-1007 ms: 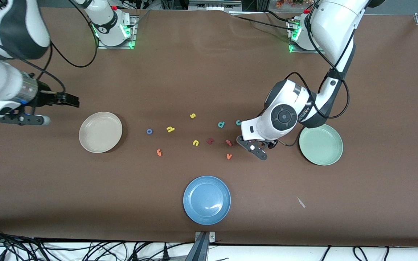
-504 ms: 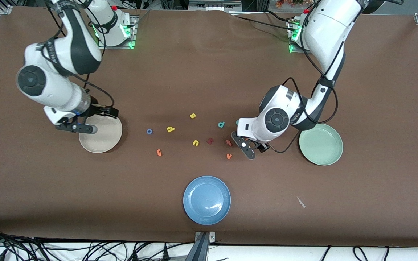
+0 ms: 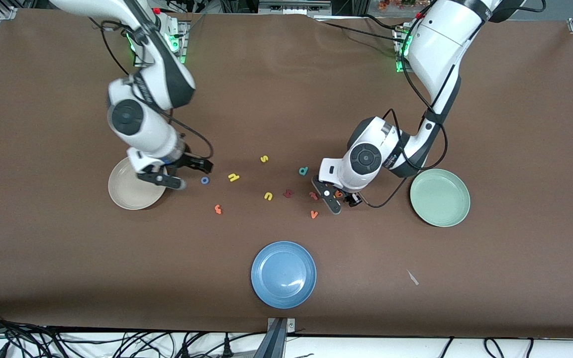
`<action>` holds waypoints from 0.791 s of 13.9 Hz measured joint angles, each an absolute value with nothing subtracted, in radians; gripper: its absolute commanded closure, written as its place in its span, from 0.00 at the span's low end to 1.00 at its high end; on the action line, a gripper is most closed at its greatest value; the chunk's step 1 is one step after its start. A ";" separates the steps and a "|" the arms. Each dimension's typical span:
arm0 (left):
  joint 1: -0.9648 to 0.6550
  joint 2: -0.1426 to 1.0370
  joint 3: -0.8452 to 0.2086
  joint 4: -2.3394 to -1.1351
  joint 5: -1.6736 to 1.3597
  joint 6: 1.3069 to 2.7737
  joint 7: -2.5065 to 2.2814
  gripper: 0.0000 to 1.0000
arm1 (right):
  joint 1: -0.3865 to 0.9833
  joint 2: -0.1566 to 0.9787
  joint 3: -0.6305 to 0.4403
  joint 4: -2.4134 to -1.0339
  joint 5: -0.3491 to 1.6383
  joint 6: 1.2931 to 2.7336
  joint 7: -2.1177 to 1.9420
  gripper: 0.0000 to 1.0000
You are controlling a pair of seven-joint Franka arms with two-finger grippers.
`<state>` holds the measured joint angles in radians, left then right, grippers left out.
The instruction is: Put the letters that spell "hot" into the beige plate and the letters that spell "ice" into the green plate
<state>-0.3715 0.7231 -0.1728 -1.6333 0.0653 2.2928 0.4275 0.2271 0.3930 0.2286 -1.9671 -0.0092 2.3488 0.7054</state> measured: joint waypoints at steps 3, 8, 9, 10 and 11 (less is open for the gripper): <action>-0.372 0.739 -0.172 -1.635 0.066 2.318 0.428 0.39 | 0.240 0.488 0.223 -1.966 -0.041 2.452 0.725 0.00; -0.372 0.748 -0.171 -1.636 0.071 2.334 0.428 0.39 | 0.234 0.536 0.194 -1.987 -0.080 2.502 0.725 0.00; -0.372 0.751 -0.171 -1.636 0.076 2.339 0.428 0.40 | 0.234 0.536 0.188 -2.003 -0.081 2.506 0.725 0.00; -0.372 0.754 -0.171 -1.637 0.077 2.341 0.428 0.42 | 0.233 0.536 0.184 -2.019 -0.081 2.517 0.729 0.00; -0.372 0.757 -0.171 -1.638 0.077 2.343 0.428 0.50 | 0.233 0.536 0.182 -2.036 -0.081 2.536 0.741 0.00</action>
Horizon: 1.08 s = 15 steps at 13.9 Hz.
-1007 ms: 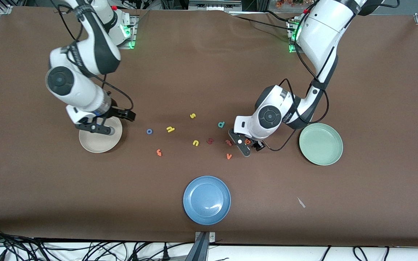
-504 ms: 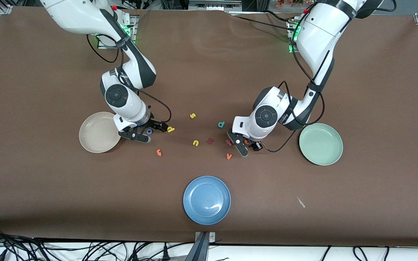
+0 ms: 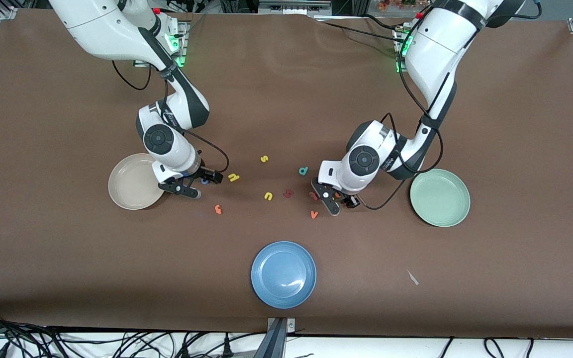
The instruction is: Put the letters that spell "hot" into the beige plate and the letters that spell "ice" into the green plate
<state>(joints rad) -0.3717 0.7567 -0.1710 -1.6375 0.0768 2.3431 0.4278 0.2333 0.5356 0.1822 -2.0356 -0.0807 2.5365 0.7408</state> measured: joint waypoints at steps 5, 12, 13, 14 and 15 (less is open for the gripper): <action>-0.371 0.757 -0.167 -1.640 0.078 2.352 0.428 0.90 | 0.234 0.533 0.182 -2.054 -0.081 2.565 0.758 0.06; -0.366 0.742 -0.158 -1.626 0.078 2.297 0.430 0.97 | 0.234 0.531 0.182 -2.054 -0.082 2.570 0.758 0.30; -0.363 0.725 -0.153 -1.618 0.078 2.256 0.431 0.96 | 0.234 0.531 0.182 -2.054 -0.082 2.570 0.758 0.34; -0.359 0.699 -0.146 -1.611 0.078 2.208 0.432 0.96 | 0.234 0.531 0.182 -2.054 -0.082 2.571 0.758 0.36; -0.349 0.668 -0.140 -1.607 0.078 2.157 0.432 0.95 | 0.234 0.531 0.182 -2.054 -0.083 2.571 0.758 0.38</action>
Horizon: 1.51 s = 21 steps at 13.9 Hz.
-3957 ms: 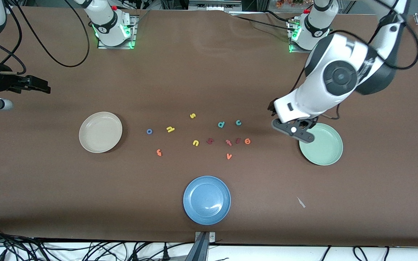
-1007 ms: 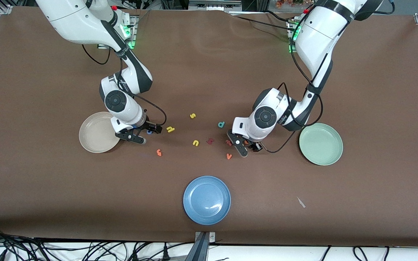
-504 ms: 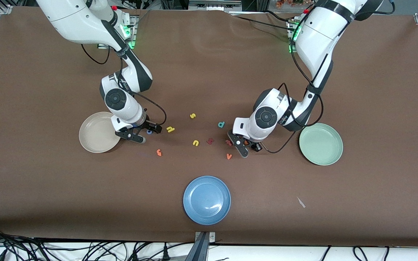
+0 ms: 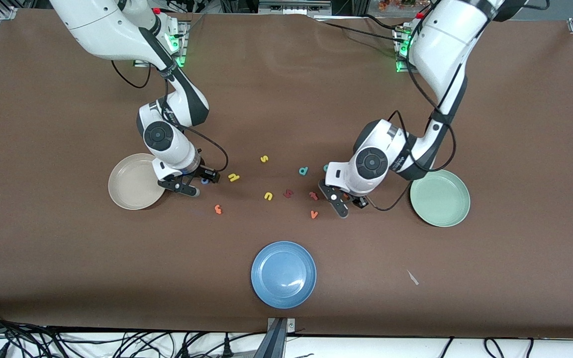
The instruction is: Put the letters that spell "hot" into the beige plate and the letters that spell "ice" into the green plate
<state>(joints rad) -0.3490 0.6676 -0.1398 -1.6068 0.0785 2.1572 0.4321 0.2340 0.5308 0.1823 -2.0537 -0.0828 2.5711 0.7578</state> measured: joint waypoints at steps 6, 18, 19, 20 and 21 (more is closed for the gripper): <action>-0.171 0.569 -0.128 -1.610 0.086 1.941 0.550 0.94 | 0.233 0.531 0.179 -2.054 -0.084 2.572 0.758 0.47; -0.003 0.594 -0.129 -1.848 0.305 2.217 0.626 0.02 | 0.231 0.532 0.174 -2.054 -0.086 2.593 0.756 0.68; -0.001 0.595 -0.129 -1.851 0.305 2.220 0.627 0.00 | 0.231 0.532 0.174 -2.054 -0.086 2.594 0.756 0.68; -0.001 0.594 -0.130 -1.850 0.305 2.221 0.627 0.00 | 0.231 0.532 0.174 -2.055 -0.086 2.597 0.756 0.72; -0.002 0.593 -0.132 -1.849 0.305 2.221 0.627 0.00 | 0.231 0.532 0.174 -2.055 -0.086 2.605 0.756 0.73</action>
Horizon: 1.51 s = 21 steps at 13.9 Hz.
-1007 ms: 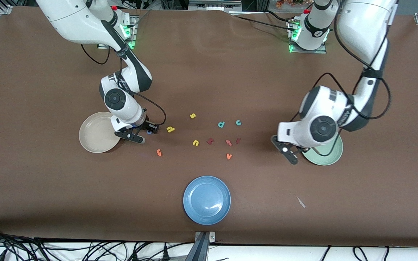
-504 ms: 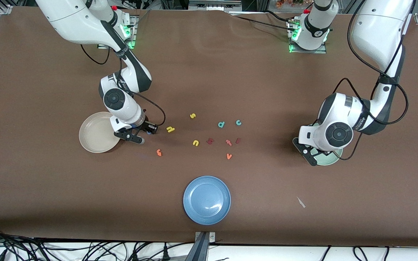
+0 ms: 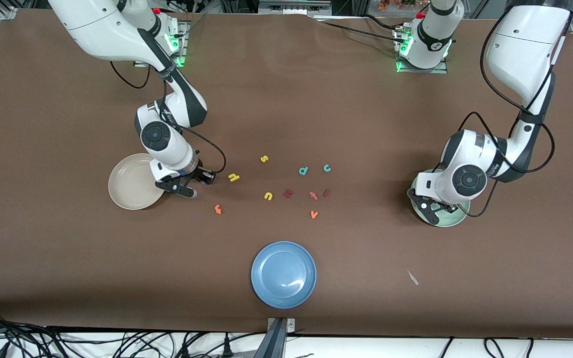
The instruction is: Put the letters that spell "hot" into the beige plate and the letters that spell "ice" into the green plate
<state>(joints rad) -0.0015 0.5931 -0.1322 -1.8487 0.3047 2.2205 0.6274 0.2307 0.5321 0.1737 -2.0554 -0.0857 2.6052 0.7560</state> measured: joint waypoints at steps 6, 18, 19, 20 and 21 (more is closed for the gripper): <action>-0.005 0.549 -0.239 -1.758 0.305 2.045 0.529 0.00 | 0.231 0.533 0.174 -2.059 -0.086 2.620 0.756 0.81; -0.144 0.632 -0.365 -1.589 0.114 2.060 0.002 0.33 | 0.229 0.459 0.116 -1.972 -0.093 2.398 0.600 0.90; -0.168 0.646 -0.366 -1.589 0.114 2.091 -0.073 0.37 | 0.227 0.431 0.080 -1.972 -0.093 2.348 0.533 0.90; -0.192 0.660 -0.365 -1.589 0.114 2.121 -0.138 0.39 | 0.224 0.403 0.046 -1.975 -0.093 2.308 0.469 0.90; -0.219 0.676 -0.364 -1.589 0.114 2.153 -0.189 0.43 | 0.222 0.374 0.014 -1.985 -0.093 2.281 0.410 0.90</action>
